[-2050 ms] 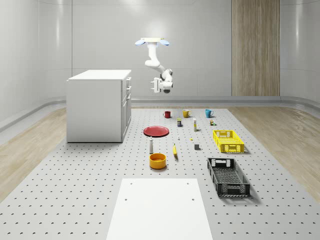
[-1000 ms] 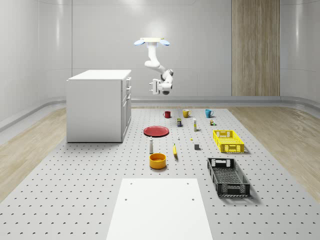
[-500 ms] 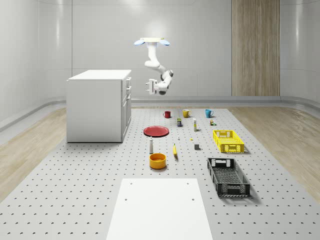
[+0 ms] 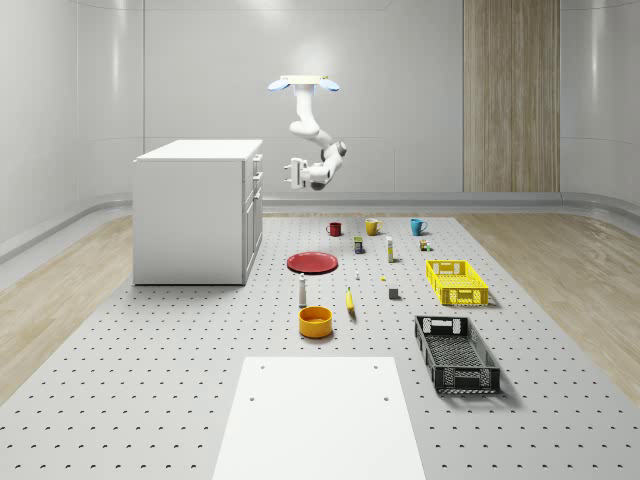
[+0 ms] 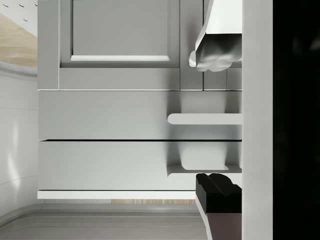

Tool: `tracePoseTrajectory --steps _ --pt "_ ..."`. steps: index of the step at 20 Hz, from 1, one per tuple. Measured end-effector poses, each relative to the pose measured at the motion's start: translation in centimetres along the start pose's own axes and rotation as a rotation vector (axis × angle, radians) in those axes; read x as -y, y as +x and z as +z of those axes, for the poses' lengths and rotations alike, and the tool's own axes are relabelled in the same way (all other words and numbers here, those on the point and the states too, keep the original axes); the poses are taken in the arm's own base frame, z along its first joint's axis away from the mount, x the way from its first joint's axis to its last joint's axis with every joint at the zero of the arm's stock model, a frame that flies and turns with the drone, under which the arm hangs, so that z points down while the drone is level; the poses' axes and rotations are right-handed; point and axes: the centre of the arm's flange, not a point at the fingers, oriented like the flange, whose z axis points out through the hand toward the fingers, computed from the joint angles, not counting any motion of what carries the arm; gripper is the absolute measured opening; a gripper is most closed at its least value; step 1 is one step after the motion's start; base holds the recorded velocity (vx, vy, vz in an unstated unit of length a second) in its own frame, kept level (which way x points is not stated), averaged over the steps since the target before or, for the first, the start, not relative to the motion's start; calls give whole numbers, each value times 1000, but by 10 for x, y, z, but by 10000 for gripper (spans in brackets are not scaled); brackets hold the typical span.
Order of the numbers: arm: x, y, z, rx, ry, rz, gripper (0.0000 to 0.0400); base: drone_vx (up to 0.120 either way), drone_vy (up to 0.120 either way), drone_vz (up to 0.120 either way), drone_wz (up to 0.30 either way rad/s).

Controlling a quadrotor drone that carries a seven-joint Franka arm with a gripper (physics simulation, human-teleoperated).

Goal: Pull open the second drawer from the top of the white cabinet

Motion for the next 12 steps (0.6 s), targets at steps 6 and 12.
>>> tracePoseTrajectory --steps 6,12 --pt "0 0 26 0 0 0 300 0 0 0 0" --pt "0 0 56 0 0 0 300 0 0 0 0"
